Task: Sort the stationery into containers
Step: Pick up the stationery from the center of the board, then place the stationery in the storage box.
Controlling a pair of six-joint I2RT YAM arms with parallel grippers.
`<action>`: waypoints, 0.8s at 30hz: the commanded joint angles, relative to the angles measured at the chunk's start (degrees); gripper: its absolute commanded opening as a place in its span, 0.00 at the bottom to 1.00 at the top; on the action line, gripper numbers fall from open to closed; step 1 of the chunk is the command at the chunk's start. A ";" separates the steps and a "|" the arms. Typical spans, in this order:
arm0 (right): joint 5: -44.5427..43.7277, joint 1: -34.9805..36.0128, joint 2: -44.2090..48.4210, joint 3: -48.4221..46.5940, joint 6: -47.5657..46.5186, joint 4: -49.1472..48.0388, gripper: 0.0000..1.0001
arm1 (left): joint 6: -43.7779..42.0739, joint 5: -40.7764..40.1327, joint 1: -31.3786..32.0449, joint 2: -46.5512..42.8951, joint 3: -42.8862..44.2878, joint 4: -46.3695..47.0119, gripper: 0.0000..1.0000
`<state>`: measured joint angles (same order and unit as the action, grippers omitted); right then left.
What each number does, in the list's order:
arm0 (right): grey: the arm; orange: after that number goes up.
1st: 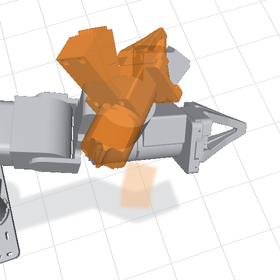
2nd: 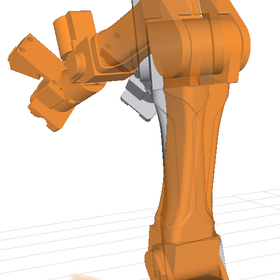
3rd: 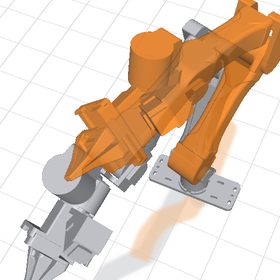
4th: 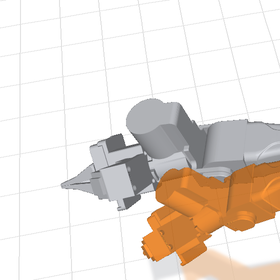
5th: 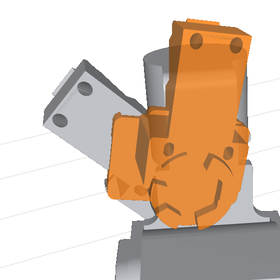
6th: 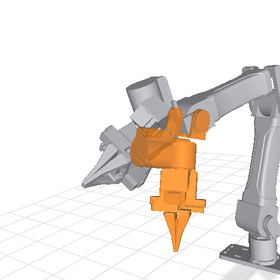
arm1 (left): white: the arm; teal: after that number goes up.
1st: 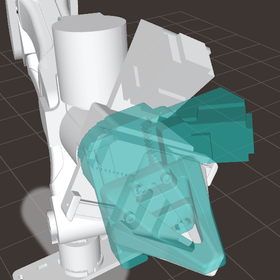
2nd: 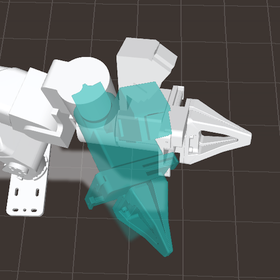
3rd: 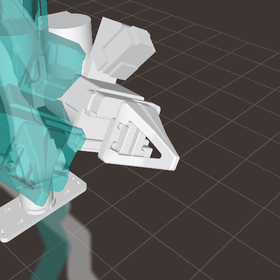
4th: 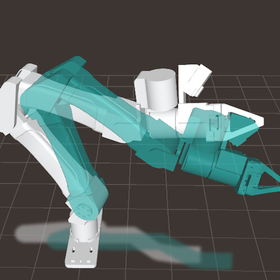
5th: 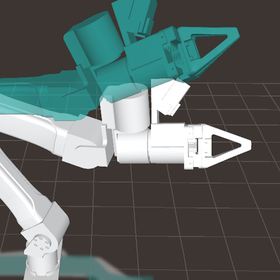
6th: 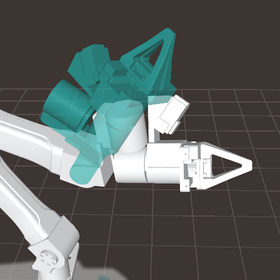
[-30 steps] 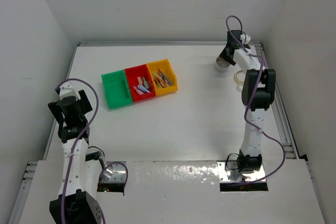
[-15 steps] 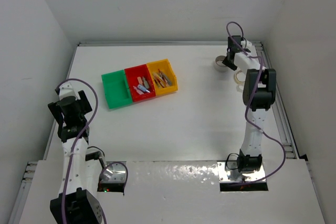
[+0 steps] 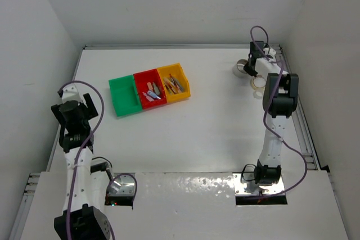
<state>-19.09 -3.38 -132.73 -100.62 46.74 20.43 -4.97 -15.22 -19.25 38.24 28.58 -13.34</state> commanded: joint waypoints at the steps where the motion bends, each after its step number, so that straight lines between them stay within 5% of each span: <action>1: 1.87 1.44 6.40 3.23 -1.29 -3.10 0.00 | -3.01 10.25 -0.27 -1.94 5.24 0.52 0.80; 5: -5.41 6.35 16.92 9.97 -10.32 -5.74 0.00 | -6.18 30.80 0.52 0.16 11.84 -5.70 0.76; 9: -11.84 17.39 29.78 19.22 -18.25 -12.23 0.00 | -5.49 38.93 4.73 4.64 18.35 -11.60 0.76; 14: -10.19 32.79 34.56 21.70 -25.03 -13.13 0.00 | -2.32 40.88 10.18 12.37 24.06 -17.58 0.70; 19: -4.99 46.94 24.81 8.09 -23.72 -8.39 0.00 | -1.18 39.31 18.61 17.83 29.33 -16.55 0.70; 24: -4.37 52.76 19.00 -3.51 -23.53 -6.36 0.00 | 0.75 35.10 23.46 19.68 30.84 -14.34 0.71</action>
<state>-23.77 47.40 -113.01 -97.89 24.01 12.62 -6.15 22.04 2.15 58.06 56.21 -30.09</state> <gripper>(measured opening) 0.036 0.709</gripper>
